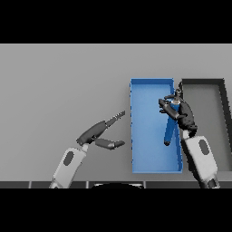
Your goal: Pick up the blue pipe and place it into the blue bin.
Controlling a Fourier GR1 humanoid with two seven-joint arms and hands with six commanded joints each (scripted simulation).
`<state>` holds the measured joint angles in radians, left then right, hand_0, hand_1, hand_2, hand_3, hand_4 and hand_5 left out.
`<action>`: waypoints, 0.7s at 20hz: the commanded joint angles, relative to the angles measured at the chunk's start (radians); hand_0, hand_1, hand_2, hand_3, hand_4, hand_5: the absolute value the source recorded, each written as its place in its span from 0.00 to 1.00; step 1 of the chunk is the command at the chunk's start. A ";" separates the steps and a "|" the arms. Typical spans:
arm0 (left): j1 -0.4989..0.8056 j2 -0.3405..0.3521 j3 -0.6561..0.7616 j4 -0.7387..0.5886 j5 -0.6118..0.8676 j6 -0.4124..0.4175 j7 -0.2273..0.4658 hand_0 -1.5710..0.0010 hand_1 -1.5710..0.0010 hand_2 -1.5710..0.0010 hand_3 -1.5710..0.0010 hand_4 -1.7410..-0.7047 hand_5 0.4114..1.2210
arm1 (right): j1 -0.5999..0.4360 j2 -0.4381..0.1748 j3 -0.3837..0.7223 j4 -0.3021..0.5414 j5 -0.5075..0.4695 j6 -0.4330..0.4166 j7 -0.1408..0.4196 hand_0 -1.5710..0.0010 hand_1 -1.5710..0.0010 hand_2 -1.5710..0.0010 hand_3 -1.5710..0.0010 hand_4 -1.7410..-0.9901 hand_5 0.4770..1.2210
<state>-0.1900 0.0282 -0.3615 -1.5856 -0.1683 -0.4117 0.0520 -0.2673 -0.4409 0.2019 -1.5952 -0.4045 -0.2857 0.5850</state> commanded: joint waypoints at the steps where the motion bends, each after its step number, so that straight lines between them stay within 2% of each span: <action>1: 0.005 0.005 0.000 0.001 0.000 -0.003 -0.010 1.00 1.00 1.00 1.00 0.79 0.10 | -0.003 -0.011 0.020 0.000 -0.032 -0.031 0.008 0.00 0.00 0.00 0.74 0.09 0.93; 2: 0.003 0.004 0.001 0.006 -0.004 0.000 0.002 1.00 1.00 1.00 1.00 0.79 0.10 | -0.013 -0.040 0.046 0.009 -0.070 -0.071 0.009 0.00 0.00 0.03 0.71 0.15 0.92; 4: 0.003 -0.002 -0.005 0.006 -0.003 -0.003 0.006 1.00 1.00 1.00 1.00 0.79 0.10 | -0.040 -0.089 0.099 0.046 -0.148 -0.159 0.013 0.31 0.35 0.37 0.81 0.36 0.90; 6: 0.000 -0.010 -0.007 0.020 -0.004 -0.002 0.002 1.00 1.00 1.00 1.00 0.79 0.10 | -0.076 -0.157 0.177 0.073 -0.218 -0.223 0.013 0.56 0.58 0.60 0.88 0.49 0.87; 7: 0.005 -0.015 -0.010 0.012 -0.004 0.002 0.009 1.00 1.00 1.00 1.00 0.79 0.10 | -0.093 -0.201 0.219 0.071 -0.232 -0.200 0.016 0.65 0.67 0.68 0.90 0.54 0.85; 10: 0.012 -0.002 -0.006 0.005 -0.001 -0.002 -0.002 1.00 1.00 1.00 1.00 0.79 0.10 | -0.156 -0.318 0.384 0.086 -0.239 -0.156 0.025 0.82 0.83 0.84 0.95 0.65 0.65; 12: 0.005 0.000 0.000 0.011 -0.001 0.001 -0.002 1.00 1.00 1.00 1.00 0.79 0.10 | -0.185 -0.365 0.464 0.091 -0.279 -0.132 0.025 0.88 0.89 0.89 0.97 0.69 0.53; 14: 0.018 -0.001 -0.009 0.001 0.000 -0.003 -0.011 1.00 1.00 1.00 1.00 0.78 0.10 | -0.254 -0.421 0.582 0.112 -0.341 -0.113 0.025 0.93 0.93 0.93 0.98 0.73 0.45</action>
<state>-0.1724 0.0270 -0.3704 -1.5851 -0.1688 -0.4144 0.0410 -0.5218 -0.8622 0.7835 -1.4839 -0.7452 -0.3983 0.6100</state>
